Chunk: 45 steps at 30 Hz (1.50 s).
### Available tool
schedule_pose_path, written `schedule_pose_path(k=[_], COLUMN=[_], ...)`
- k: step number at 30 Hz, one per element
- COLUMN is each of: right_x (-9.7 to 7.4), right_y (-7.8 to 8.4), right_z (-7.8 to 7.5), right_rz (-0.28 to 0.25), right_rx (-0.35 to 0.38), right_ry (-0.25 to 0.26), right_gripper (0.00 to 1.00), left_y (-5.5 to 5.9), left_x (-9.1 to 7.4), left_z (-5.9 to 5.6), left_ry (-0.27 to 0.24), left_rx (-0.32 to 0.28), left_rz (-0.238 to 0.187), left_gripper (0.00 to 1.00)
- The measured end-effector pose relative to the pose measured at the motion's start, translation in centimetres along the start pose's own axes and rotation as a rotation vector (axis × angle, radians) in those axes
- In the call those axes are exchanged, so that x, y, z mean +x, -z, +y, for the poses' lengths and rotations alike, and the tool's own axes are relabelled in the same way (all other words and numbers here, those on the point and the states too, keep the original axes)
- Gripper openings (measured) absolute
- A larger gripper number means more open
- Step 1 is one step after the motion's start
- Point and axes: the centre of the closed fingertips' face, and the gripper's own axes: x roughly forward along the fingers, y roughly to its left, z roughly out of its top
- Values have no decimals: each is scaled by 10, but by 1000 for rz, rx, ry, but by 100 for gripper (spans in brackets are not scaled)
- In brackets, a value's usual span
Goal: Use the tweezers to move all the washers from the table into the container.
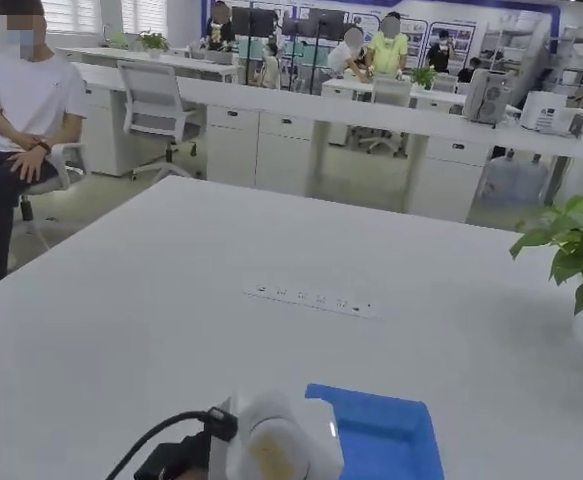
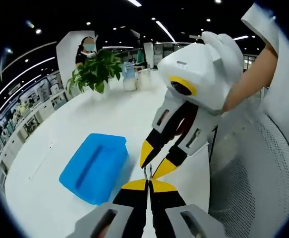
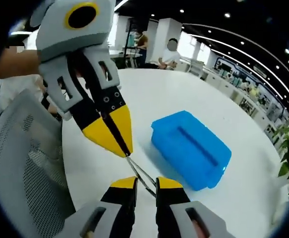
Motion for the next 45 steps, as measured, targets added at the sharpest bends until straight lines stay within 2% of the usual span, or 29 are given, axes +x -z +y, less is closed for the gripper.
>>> schedule_pose_path(k=[5, 9, 11, 15, 19, 22, 24, 26, 27, 28, 30, 31, 34, 36, 37, 38, 39, 40, 42, 43, 45], right_x=[15, 15, 9, -6, -24, -24, -26, -31, -33, -37, -42, -44, -50, -53, -54, -54, -55, -56, -59, -60, -62], right_y=[11, 12, 7, 0, -3, 5, 12, 14, 14, 12, 9, 9, 8, 8, 7, 7, 6, 5, 1, -3, -7], right_z=[-5, -5, -6, -11, -17, -19, -18, -18, -18, -19, -20, -21, -25, -29, -30, -29, -31, -33, -37, -41, -46], right_rz=[22, 21, -11, -61, -102, -84, -71, -75, -85, -110, -136, -143, -151, -153, -157, -158, -167, -173, -184, -198, -205], right_rx=[33, 48, 100, 176, 232, 238, 234, 270, 293, 338, 375, 386, 402, 415, 427, 445, 467, 474, 486, 481, 469], right_ry=[-1, 4, 15, 42, 85, 89, 83, 86, 88, 98, 109, 119, 154, 171, 167, 161, 162, 164, 172, 189, 205], right_gripper=[11, 11, 12, 16, 18, 18, 20, 23, 24, 25, 26, 29, 37, 44, 46, 47, 49, 53, 59, 62, 67], left_y=[16, 31, 40, 46, 53, 58, 57, 56, 55, 55, 55, 53, 54, 51, 52, 53, 52, 51, 48, 45, 38], left_x=[11, 17, 19, 25, 26, 26, 22, 13, 7, 3, -7, -10, -26, -38, -43, -48, -58, -66, -77, -82, -95], left_z=[4, 7, 9, 15, 22, 27, 28, 28, 27, 27, 26, 24, 26, 30, 30, 33, 39, 41, 45, 47, 56], left_ry=[16, 28, 42, 36, -6, -38, -52, -77, -98, -107, -142, -140, -216, -281, -298, -324, -373, -396, -423, -437, -498], left_rx=[-5, -5, -12, -10, -73, -141, -146, -175, -230, -271, -379, -405, -546, -619, -655, -678, -690, -700, -730, -741, -750], left_rz=[31, 65, 97, 108, 104, 97, 93, 67, 48, 36, 11, -12, -47, -110, -118, -127, -157, -168, -185, -207, -258], left_gripper=[0, 0, 0, 0, 0, 0, 0, 0, 3, 8, 18, 22, 39, 53, 57, 62, 66, 71, 74, 77, 84])
